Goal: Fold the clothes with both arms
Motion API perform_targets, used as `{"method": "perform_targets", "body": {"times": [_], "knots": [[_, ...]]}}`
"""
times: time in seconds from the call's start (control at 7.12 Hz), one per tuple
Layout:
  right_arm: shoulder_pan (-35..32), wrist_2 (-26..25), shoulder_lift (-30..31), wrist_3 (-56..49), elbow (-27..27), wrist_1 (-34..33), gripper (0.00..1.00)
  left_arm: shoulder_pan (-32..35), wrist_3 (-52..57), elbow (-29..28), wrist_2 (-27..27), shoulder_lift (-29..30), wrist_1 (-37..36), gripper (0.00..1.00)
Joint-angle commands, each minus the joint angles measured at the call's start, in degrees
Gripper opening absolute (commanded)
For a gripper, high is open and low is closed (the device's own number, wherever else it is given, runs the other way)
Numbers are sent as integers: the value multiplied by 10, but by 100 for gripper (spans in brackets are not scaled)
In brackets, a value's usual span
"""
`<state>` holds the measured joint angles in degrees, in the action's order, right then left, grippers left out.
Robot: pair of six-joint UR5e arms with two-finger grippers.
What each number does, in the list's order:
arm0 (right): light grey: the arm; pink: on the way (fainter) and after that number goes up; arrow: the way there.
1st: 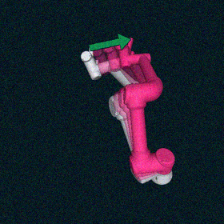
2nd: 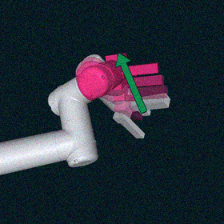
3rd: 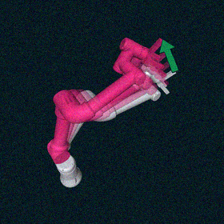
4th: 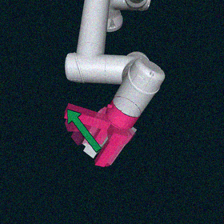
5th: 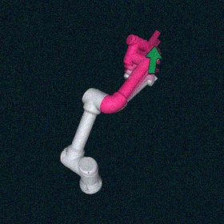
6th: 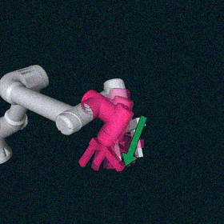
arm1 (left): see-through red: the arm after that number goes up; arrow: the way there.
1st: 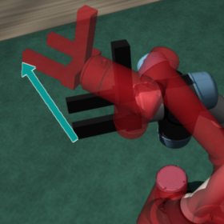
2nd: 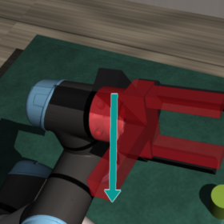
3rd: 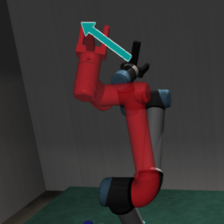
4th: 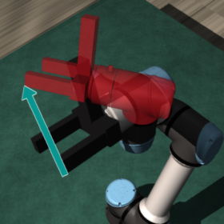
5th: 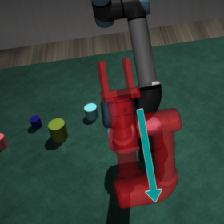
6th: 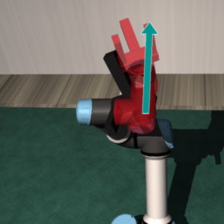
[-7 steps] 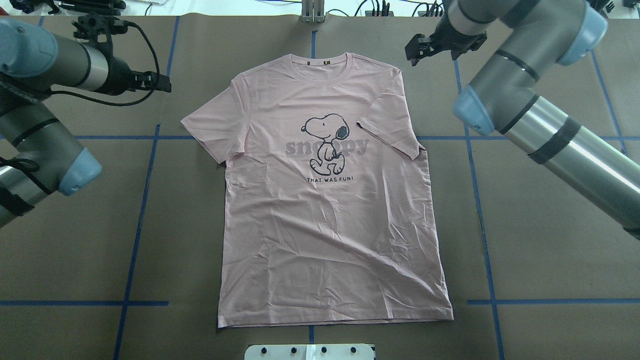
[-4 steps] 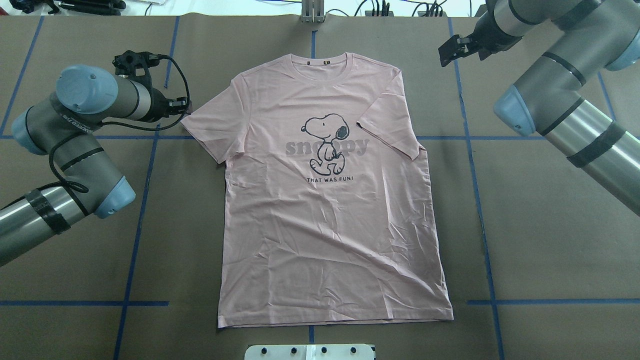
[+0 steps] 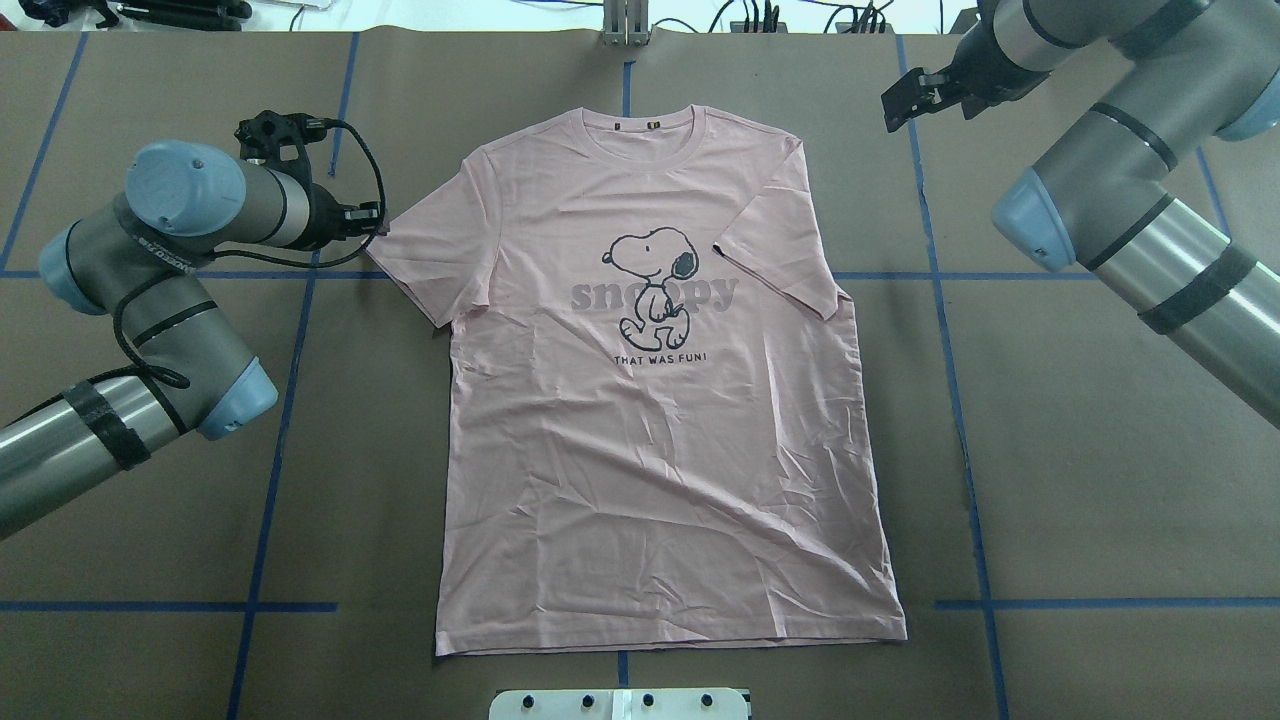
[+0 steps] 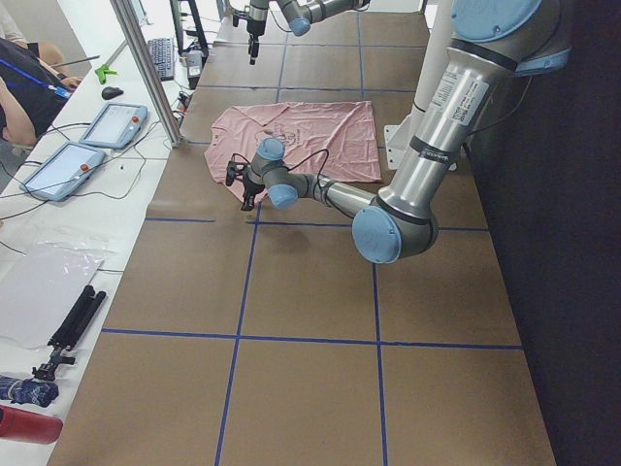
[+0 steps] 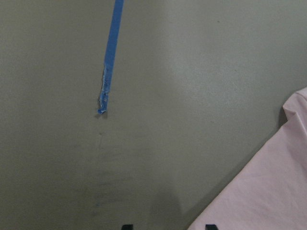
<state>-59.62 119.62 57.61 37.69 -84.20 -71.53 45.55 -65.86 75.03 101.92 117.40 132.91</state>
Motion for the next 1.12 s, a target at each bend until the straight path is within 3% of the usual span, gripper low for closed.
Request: {"method": "perform_targets", "body": {"times": [0.0, 0.14, 0.28, 0.42, 0.98], "knots": [[-1, 0, 0, 0, 0, -1, 100, -9, 1, -5, -1, 7, 0, 59], [-1, 0, 0, 0, 0, -1, 100, -10, 2, -6, -1, 7, 0, 59], [-1, 0, 0, 0, 0, -1, 100, -10, 2, -5, 0, 8, 0, 51], [-1, 0, 0, 0, 0, -1, 100, -10, 3, -5, -1, 9, 0, 35], [-2, 0, 0, 0, 0, -1, 100, -10, 13, -5, -1, 7, -1, 34]]}}
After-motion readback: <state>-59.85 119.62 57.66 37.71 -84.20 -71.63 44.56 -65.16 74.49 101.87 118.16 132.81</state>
